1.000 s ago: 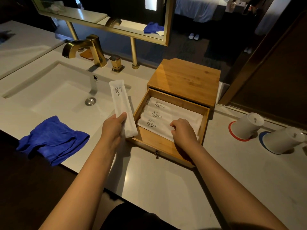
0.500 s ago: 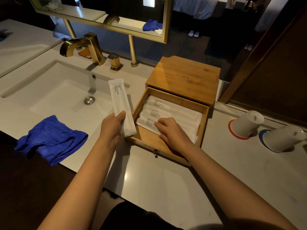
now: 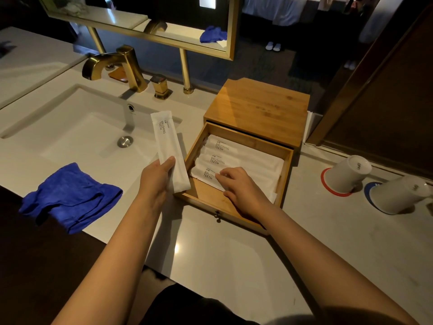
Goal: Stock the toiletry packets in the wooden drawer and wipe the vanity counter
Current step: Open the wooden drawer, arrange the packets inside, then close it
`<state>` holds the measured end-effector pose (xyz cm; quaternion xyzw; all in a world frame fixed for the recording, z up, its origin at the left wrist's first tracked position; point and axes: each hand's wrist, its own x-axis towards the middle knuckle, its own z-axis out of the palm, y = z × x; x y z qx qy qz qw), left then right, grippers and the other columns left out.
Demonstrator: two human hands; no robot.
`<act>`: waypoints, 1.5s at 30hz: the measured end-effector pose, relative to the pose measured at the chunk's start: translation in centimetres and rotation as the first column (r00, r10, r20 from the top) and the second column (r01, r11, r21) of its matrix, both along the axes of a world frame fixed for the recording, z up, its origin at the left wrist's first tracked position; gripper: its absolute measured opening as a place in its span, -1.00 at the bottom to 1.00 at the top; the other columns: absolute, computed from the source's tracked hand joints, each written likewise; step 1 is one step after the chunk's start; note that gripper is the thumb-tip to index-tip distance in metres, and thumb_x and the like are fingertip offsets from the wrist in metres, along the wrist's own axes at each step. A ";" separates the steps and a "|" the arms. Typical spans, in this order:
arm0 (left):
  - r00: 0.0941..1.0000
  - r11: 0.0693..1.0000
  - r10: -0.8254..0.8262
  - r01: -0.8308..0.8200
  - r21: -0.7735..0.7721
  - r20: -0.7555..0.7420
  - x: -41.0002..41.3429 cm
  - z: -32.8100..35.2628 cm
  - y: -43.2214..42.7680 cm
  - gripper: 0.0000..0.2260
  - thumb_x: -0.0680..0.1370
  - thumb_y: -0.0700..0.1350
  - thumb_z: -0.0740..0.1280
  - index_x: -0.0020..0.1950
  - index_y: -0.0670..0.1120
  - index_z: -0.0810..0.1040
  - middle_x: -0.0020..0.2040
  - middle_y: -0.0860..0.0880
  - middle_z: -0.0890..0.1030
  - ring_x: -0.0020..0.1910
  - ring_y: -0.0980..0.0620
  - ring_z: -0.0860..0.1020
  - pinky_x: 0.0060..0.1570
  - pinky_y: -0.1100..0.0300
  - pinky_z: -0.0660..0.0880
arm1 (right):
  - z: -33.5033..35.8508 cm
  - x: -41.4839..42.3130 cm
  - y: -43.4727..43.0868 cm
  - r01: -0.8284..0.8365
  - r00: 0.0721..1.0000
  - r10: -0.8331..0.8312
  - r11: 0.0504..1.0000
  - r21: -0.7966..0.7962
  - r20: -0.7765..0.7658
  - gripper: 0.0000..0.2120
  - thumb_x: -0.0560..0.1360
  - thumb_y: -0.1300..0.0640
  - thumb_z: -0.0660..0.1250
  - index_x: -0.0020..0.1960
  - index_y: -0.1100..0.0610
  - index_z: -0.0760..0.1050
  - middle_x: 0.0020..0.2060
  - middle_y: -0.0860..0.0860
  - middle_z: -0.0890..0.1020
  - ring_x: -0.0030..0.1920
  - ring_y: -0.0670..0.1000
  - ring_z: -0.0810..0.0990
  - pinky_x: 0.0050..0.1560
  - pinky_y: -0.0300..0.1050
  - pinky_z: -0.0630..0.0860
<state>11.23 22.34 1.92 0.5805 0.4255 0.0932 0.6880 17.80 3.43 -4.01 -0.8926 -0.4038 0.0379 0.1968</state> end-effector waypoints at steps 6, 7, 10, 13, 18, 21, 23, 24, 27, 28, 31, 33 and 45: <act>1.000 1.000 0.005 -0.005 -0.010 0.009 0.0 0.0 0.0 -0.65 0.55 -0.08 0.28 0.31 -0.12 0.39 0.12 -0.11 0.52 0.08 -0.09 0.52 0.01 -0.01 0.52 | 0.1 0.3 0.0 0.007 0.999 -0.007 1.000 0.018 -0.047 -0.54 0.53 0.25 0.28 0.41 0.08 0.33 0.33 0.06 0.41 0.33 0.04 0.31 0.22 -0.26 0.29; 1.000 1.000 0.004 -0.004 -0.012 0.011 -0.1 -0.1 0.1 -0.65 0.55 -0.08 0.28 0.32 -0.12 0.39 0.13 -0.12 0.52 0.09 -0.10 0.52 0.02 -0.02 0.52 | 0.1 0.3 0.0 0.011 0.998 -0.010 1.000 0.023 -0.055 -0.54 0.53 0.25 0.28 0.41 0.07 0.33 0.33 0.06 0.41 0.33 0.03 0.31 0.21 -0.27 0.27; 1.000 1.000 -0.003 0.003 -0.012 0.025 0.0 -0.1 0.0 -0.65 0.56 -0.08 0.28 0.32 -0.11 0.38 0.12 -0.11 0.52 0.07 -0.08 0.52 0.00 0.01 0.52 | 0.1 0.4 0.0 0.023 0.997 -0.021 0.999 0.028 -0.076 -0.54 0.53 0.26 0.28 0.41 0.06 0.34 0.34 0.05 0.41 0.33 0.03 0.31 0.21 -0.30 0.24; 0.999 1.000 -0.008 0.008 -0.014 0.037 0.0 0.0 0.0 -0.66 0.56 -0.09 0.27 0.31 -0.11 0.38 0.11 -0.10 0.51 0.07 -0.07 0.52 -0.05 0.04 0.52 | 0.0 0.3 0.0 0.043 0.992 -0.038 0.998 0.040 -0.117 -0.54 0.53 0.26 0.28 0.40 0.06 0.34 0.33 0.04 0.41 0.33 0.02 0.31 0.21 -0.29 0.25; 0.999 0.999 -0.003 0.005 -0.040 0.047 -0.2 0.3 -0.1 -0.66 0.55 -0.09 0.28 0.32 -0.11 0.38 0.11 -0.12 0.51 0.09 -0.10 0.52 -0.02 0.00 0.52 | 0.5 0.5 0.0 0.060 0.980 -0.049 0.997 0.054 -0.193 -0.51 0.50 0.25 0.32 0.40 0.08 0.34 0.33 0.03 0.42 0.33 0.02 0.30 0.26 -0.22 0.28; 0.998 0.997 0.007 -0.002 -0.073 0.063 -0.2 0.6 -0.3 -0.75 0.56 -0.06 0.26 0.23 -0.06 0.40 0.02 -0.07 0.54 0.01 -0.05 0.54 -0.03 -0.01 0.52 | 0.8 0.6 0.1 0.076 0.968 -0.060 0.996 0.056 -0.245 -0.52 0.50 0.17 0.33 0.40 0.09 0.33 0.35 0.03 0.40 0.35 0.01 0.29 0.30 -0.19 0.27; 0.998 0.997 -0.004 0.009 -0.082 0.070 -0.3 0.8 -0.5 -0.82 0.57 -0.06 0.24 0.16 -0.04 0.39 -0.04 -0.05 0.54 -0.04 -0.03 0.53 -0.02 0.00 0.51 | 1.4 0.4 0.2 0.121 0.961 -0.088 0.986 0.112 -0.261 -0.55 0.52 0.09 0.31 0.38 0.11 0.35 0.34 0.04 0.42 0.34 0.01 0.31 0.28 -0.18 0.28; 0.997 0.996 -0.020 0.027 -0.091 0.074 -0.3 0.9 -0.7 -0.84 0.57 -0.06 0.24 0.13 -0.05 0.40 -0.03 -0.06 0.54 -0.02 -0.04 0.53 0.01 -0.02 0.51 | 1.9 0.2 0.5 0.165 0.954 -0.114 0.972 0.165 -0.277 -0.58 0.53 0.07 0.29 0.36 0.12 0.37 0.32 0.05 0.44 0.32 0.01 0.34 0.26 -0.19 0.30; 0.988 0.980 -0.077 0.100 -0.172 0.134 -0.4 1.8 -1.8 -0.93 0.57 -0.08 0.24 0.02 -0.03 0.47 0.01 -0.08 0.55 0.00 -0.04 0.54 -0.02 -0.03 0.54 | 5.1 -0.5 2.0 0.341 0.866 -0.152 0.877 0.338 -0.477 -0.69 0.56 0.08 0.24 0.28 0.13 0.45 0.20 0.05 0.53 0.17 -0.02 0.47 0.17 -0.15 0.43; 0.981 0.970 -0.092 0.127 -0.207 0.169 -0.3 2.0 -2.2 -0.94 0.57 -0.08 0.24 0.00 -0.02 0.49 -0.01 -0.08 0.56 -0.02 -0.04 0.55 -0.09 0.00 0.55 | 6.2 -0.7 2.6 0.396 0.805 -0.129 0.844 0.362 -0.578 -0.72 0.57 0.07 0.22 0.24 0.13 0.48 0.14 0.04 0.56 0.12 -0.01 0.51 0.13 -0.13 0.49; 0.955 0.933 -0.131 0.209 -0.291 0.267 -0.2 2.8 -3.7 -0.92 0.57 -0.08 0.25 -0.01 -0.03 0.52 -0.04 -0.10 0.58 -0.02 -0.05 0.58 -0.15 0.03 0.61 | 8.6 -1.1 3.6 0.452 0.669 -0.065 0.826 0.336 -0.740 -0.75 0.57 0.05 0.21 0.16 0.15 0.50 0.01 0.06 0.58 0.00 0.01 0.57 -0.11 -0.24 0.55; 0.943 0.916 -0.135 0.236 -0.324 0.305 -0.1 3.2 -4.4 -0.88 0.57 -0.09 0.25 0.04 -0.04 0.54 -0.02 -0.12 0.60 -0.01 -0.07 0.60 -0.16 0.04 0.64 | 9.3 -1.0 3.5 0.462 0.648 -0.056 0.822 0.333 -0.760 -0.74 0.55 0.07 0.25 0.15 0.19 0.50 0.01 0.11 0.59 0.00 0.04 0.59 -0.15 -0.24 0.55; 0.964 0.971 -0.116 0.161 -0.178 0.238 0.3 2.9 -4.8 -0.77 0.52 -0.16 0.32 0.16 -0.13 0.56 0.11 -0.11 0.62 0.09 -0.09 0.60 0.10 -0.04 0.56 | 9.7 -0.4 2.0 0.426 0.708 -0.185 0.882 0.203 -0.681 -0.85 0.49 0.14 0.34 0.06 0.09 0.56 -0.07 0.10 0.60 -0.13 -0.01 0.60 -0.20 -0.25 0.54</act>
